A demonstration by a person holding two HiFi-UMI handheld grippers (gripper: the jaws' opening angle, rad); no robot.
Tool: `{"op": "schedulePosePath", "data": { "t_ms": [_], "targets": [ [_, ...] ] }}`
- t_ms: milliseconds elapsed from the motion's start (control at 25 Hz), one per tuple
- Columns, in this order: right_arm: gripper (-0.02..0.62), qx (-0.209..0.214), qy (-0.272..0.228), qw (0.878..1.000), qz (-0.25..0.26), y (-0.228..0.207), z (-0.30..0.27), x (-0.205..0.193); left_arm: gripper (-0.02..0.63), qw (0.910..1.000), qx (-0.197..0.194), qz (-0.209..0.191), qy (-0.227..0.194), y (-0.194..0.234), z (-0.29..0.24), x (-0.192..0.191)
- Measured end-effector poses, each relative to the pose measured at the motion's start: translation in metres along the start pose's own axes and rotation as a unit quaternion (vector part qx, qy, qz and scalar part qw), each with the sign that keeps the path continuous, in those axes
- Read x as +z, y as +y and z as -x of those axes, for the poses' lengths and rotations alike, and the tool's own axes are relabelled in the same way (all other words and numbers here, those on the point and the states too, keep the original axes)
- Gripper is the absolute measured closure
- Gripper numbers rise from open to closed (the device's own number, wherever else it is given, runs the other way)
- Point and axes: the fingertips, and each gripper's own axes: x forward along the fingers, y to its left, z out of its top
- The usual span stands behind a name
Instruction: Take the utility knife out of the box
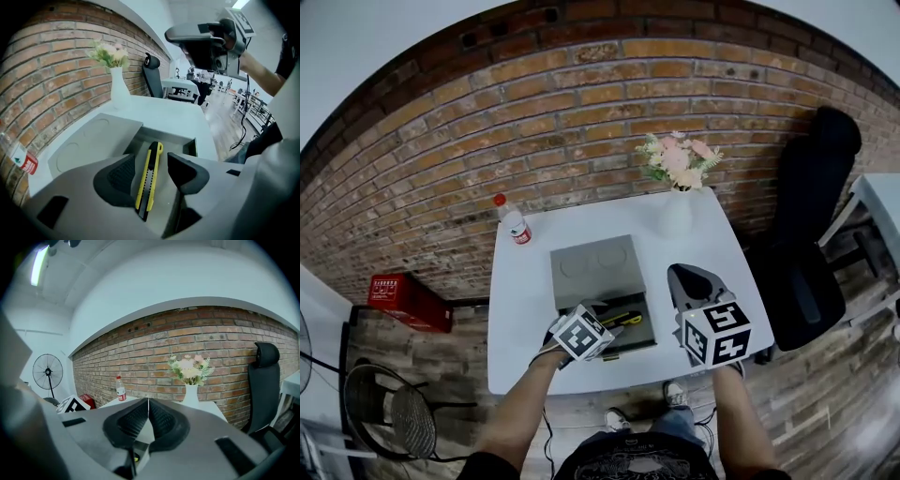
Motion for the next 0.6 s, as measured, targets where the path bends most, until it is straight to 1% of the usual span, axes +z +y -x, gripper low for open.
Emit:
{"op": "schedulePosePath", "data": {
  "t_ms": [200,320,440,600],
  "targets": [
    [0.575,-0.005,0.009,1.0,0.006,-0.005,0.005,-0.003,0.376,0.9979,-0.022,-0.036,0.05,-0.004,-0.02,-0.016],
    [0.575,-0.013,0.016,1.0,0.008,-0.01,0.008,-0.007,0.376,0.996,-0.027,-0.042,0.074,-0.001,-0.029,-0.024],
    [0.575,-0.017,0.021,1.0,0.006,-0.013,0.009,-0.011,0.376,0.9945,-0.028,-0.049,0.088,0.004,-0.032,-0.028],
    [0.575,-0.021,0.029,0.999,0.008,-0.017,0.008,-0.017,0.376,0.9929,-0.044,-0.054,0.097,0.001,-0.035,-0.03]
  ]
}}
